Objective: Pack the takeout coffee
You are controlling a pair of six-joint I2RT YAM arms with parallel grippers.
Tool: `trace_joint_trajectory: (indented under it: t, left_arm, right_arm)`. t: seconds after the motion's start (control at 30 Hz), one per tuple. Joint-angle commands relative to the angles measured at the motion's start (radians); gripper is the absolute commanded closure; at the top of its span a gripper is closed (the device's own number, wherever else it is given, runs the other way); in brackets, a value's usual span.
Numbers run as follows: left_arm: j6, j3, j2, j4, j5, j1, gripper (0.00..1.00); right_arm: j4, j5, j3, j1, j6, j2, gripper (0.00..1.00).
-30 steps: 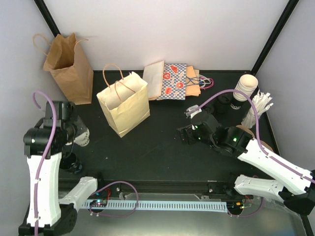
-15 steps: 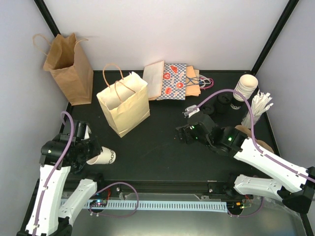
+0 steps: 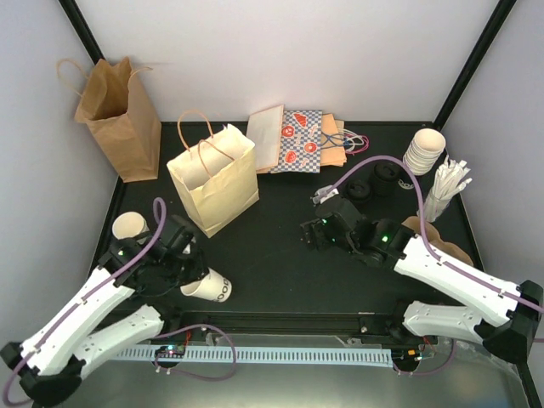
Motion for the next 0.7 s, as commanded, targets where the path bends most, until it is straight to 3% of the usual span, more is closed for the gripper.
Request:
trace_joint_trajectory:
  t: [0.0,0.1,0.27,0.4,0.67]
  left_arm:
    - [-0.205,0.043,0.037,0.043,-0.127,-0.169,0.99]
    - [-0.254,0.062,0.07,0.034,-0.187,-0.256,0.98]
    - [-0.37,0.103,0.175,0.052,-0.387,-0.493,0.98]
    - [-0.252,0.179,0.344,0.14,-0.416,-0.574,0.98]
    - [0.029,0.536,0.76,-0.031,-0.606,-0.606,0.98]
  right_arm:
    - [0.007,0.021,-0.012,-0.007,0.023,0.009,0.08]
    - [-0.008,0.02,-0.021,-0.048,0.031,0.012,0.08]
    - [-0.043,-0.135,-0.042,-0.239,0.003,0.004,0.08]
    - [-0.058,-0.146,-0.074,-0.329,0.005,-0.064,0.08]
    - [-0.077,-0.092,-0.136,-0.398,0.071,-0.186,0.07]
